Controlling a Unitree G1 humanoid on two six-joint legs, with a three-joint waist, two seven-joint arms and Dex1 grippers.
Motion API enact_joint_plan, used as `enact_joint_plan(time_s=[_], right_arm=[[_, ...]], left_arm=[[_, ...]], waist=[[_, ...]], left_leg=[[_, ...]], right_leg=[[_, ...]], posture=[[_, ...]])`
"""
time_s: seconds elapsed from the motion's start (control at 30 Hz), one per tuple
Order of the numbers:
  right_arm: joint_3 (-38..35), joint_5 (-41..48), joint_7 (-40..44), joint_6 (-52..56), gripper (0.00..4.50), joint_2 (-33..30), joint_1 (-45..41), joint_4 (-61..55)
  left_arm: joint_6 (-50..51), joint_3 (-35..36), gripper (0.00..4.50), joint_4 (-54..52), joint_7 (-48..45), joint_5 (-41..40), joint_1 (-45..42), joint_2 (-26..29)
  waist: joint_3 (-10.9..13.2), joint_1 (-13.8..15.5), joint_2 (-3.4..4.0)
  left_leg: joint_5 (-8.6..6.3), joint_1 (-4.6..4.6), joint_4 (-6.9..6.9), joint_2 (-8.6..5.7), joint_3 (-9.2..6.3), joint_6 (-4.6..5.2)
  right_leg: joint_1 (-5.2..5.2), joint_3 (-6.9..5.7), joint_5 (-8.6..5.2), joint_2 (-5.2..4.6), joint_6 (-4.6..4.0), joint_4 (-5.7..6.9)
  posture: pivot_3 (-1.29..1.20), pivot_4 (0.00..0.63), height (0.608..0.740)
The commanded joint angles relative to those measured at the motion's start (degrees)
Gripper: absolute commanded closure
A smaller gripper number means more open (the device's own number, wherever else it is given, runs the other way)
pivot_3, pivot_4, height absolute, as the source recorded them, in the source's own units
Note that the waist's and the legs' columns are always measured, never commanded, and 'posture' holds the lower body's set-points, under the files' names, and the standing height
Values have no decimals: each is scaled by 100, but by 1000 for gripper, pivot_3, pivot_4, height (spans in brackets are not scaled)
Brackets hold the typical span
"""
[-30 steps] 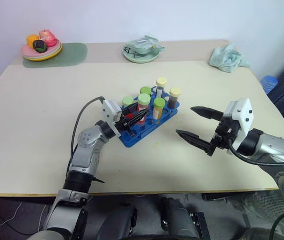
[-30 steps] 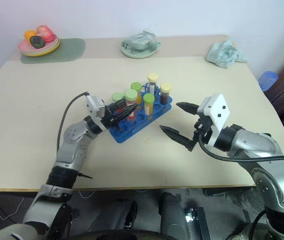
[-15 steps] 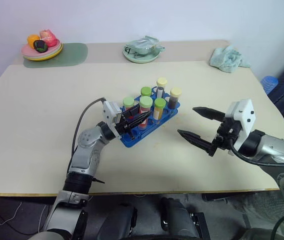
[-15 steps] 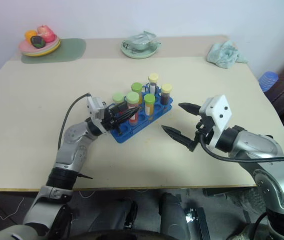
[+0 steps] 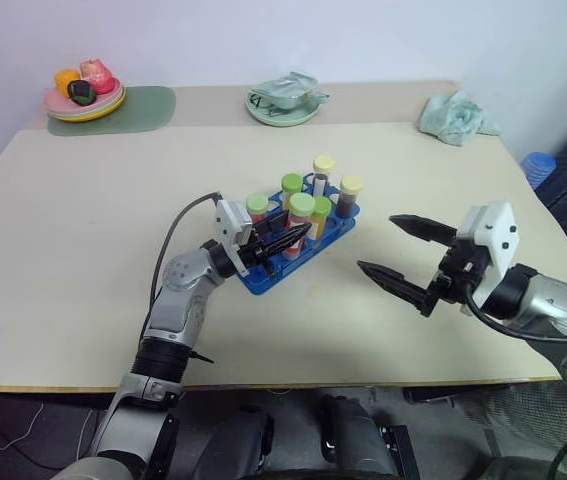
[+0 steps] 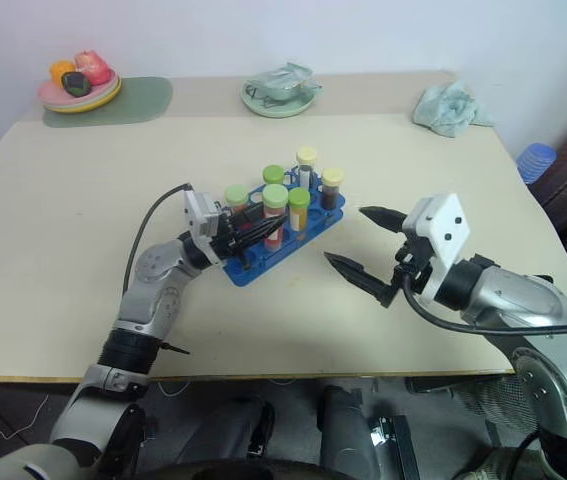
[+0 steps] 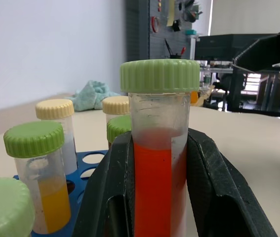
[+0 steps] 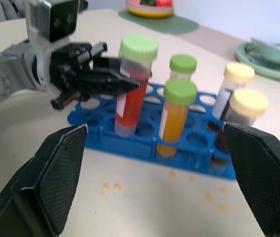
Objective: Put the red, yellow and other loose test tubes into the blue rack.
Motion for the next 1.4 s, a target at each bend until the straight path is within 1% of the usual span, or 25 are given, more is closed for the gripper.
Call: enact_joint_plan(time_s=[0.03,0.2,0.33,0.47,0.87,1.4], right_arm=[[-281,116,87,-55,0,-102,144,-245],[-545,153,252,-107,0,-177,567,-325],[-688,166,289,-113,0,-176,815,-414],[-766,175,286,-128,0,-152,956,-477],[-846,210,242,-157,0,-134,1075,-547],[-766,267,113,-130,0,-157,937,-569]], left_arm=[[109,-25,3665,101,-2,107,136,89],[110,14,3665,112,31,107,151,127],[91,49,3665,162,42,113,149,169],[43,96,3665,297,50,120,105,220],[-13,122,3665,416,-15,111,117,236],[33,-35,3665,348,-219,81,74,126]], waist=[[-5,-6,1],[-10,-4,2],[-10,-5,2],[-11,-6,3],[-15,-2,3],[-15,5,3]], left_leg=[[0,1,0,0,0,0],[-1,10,-1,0,1,1],[-3,52,-12,5,1,4],[-8,67,-11,6,2,11],[-9,71,-11,6,1,12],[-11,71,-11,6,1,15]], right_leg=[[0,0,0,0,0,0],[12,1,0,0,1,-1],[51,2,-3,3,3,-9],[70,2,-7,4,9,-12],[75,1,-8,3,11,-14],[77,1,-12,2,16,-15]], posture=[[0,150,740],[0,150,740],[0,150,740],[0,150,740],[0,150,740],[0,150,740]])
